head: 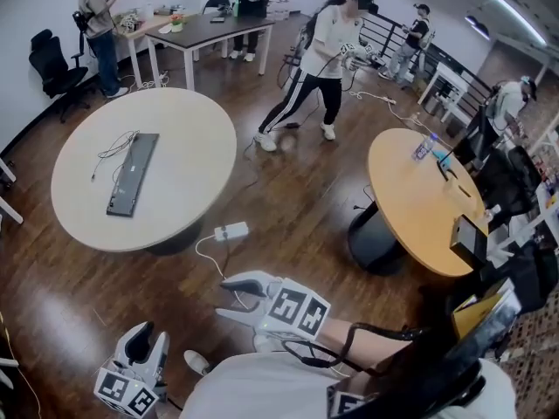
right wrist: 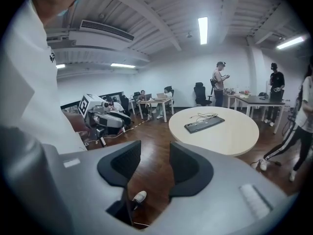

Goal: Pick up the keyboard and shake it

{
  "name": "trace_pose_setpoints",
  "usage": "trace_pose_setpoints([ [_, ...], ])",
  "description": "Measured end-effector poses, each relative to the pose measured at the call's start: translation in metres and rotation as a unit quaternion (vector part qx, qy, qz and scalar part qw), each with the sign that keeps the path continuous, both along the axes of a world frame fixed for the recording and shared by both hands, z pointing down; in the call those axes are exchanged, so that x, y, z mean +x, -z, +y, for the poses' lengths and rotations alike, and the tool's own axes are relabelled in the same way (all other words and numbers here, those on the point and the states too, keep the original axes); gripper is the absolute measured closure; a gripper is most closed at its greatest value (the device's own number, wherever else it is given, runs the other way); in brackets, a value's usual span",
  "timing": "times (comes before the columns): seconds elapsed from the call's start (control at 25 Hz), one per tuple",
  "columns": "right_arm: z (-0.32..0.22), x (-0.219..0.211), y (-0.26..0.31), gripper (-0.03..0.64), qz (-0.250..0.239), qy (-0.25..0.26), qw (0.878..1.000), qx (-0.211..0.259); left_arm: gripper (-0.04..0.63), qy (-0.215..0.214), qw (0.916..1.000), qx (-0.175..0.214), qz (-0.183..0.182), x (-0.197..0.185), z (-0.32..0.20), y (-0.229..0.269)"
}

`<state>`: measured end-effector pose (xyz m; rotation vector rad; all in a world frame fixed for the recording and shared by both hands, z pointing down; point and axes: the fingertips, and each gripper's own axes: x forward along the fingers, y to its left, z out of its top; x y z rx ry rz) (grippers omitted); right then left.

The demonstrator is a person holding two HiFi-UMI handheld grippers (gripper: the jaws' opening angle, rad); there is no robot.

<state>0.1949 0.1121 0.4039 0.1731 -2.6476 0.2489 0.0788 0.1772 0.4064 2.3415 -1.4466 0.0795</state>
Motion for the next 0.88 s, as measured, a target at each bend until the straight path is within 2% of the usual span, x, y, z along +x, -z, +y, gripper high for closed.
trace_pose_setpoints([
  [0.28, 0.0, 0.031, -0.004, 0.431, -0.009, 0.017, 1.0, 0.001, 0.465, 0.009, 0.9998, -0.014, -0.009, 0.042, 0.004, -0.006],
  [0.88, -0.005, 0.076, -0.01, 0.439, -0.017, 0.016, 1.0, 0.008, 0.465, 0.008, 0.9995, -0.022, -0.021, 0.085, -0.001, -0.006],
])
